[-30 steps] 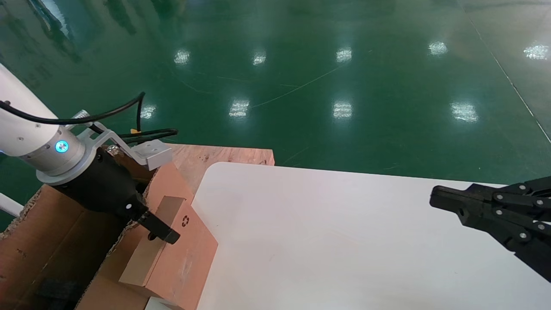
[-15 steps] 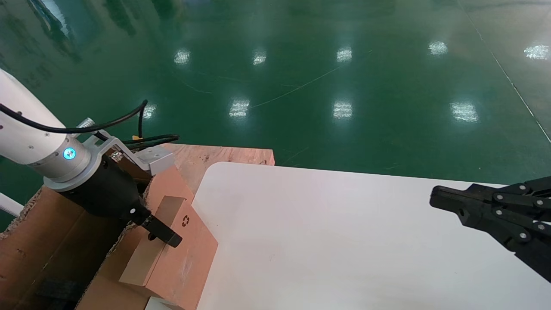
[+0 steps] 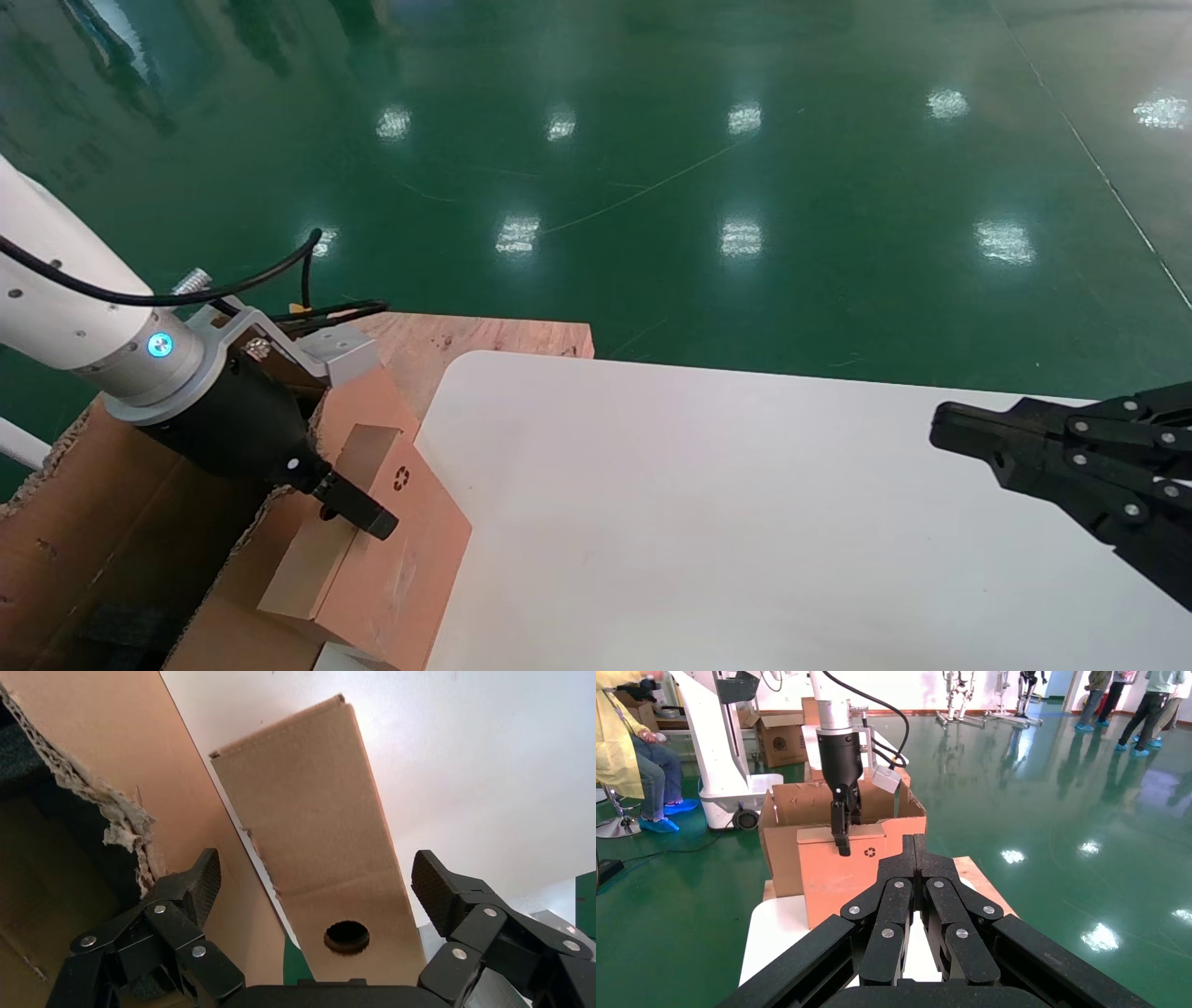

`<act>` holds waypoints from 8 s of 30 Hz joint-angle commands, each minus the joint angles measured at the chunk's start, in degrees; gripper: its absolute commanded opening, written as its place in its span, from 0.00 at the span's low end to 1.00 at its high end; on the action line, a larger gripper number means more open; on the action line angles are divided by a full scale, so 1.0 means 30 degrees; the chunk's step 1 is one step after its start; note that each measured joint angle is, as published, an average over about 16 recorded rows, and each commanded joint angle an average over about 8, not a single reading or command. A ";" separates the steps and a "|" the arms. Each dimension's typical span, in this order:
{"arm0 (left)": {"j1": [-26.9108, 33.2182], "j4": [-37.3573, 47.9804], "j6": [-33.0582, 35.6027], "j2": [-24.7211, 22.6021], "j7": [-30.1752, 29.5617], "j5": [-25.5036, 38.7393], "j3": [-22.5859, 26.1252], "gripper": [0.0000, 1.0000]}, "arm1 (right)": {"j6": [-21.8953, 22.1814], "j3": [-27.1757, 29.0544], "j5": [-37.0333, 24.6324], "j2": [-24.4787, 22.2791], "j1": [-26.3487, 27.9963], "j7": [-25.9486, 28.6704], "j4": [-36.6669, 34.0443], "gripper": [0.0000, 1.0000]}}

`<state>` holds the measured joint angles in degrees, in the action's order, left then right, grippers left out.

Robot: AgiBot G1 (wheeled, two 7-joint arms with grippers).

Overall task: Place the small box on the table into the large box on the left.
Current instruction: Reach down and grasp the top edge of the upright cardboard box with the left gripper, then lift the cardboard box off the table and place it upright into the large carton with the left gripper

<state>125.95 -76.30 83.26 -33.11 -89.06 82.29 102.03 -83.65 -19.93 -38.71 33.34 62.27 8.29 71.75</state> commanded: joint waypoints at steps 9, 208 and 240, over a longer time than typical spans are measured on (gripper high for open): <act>-0.0216 -0.0046 -0.0339 0.0150 -0.0012 -0.0213 -0.0028 1.00 | 0.0000 -0.0001 0.0001 0.0000 0.0000 -0.0001 0.0000 0.00; -0.0687 1.2017 -0.4267 0.4279 1.0030 0.1722 0.2520 0.00 | 0.0012 -0.0017 0.0015 -0.0008 0.0001 -0.0012 -0.0009 1.00; -0.1878 1.7230 -0.4705 0.3214 1.2852 0.1160 0.2644 0.99 | 0.0018 -0.0019 0.0021 -0.0013 -0.0003 -0.0015 -0.0014 1.00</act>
<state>120.40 -24.95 69.12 -23.29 -50.23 85.76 109.91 -83.60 -19.99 -38.64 33.31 62.26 8.25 71.71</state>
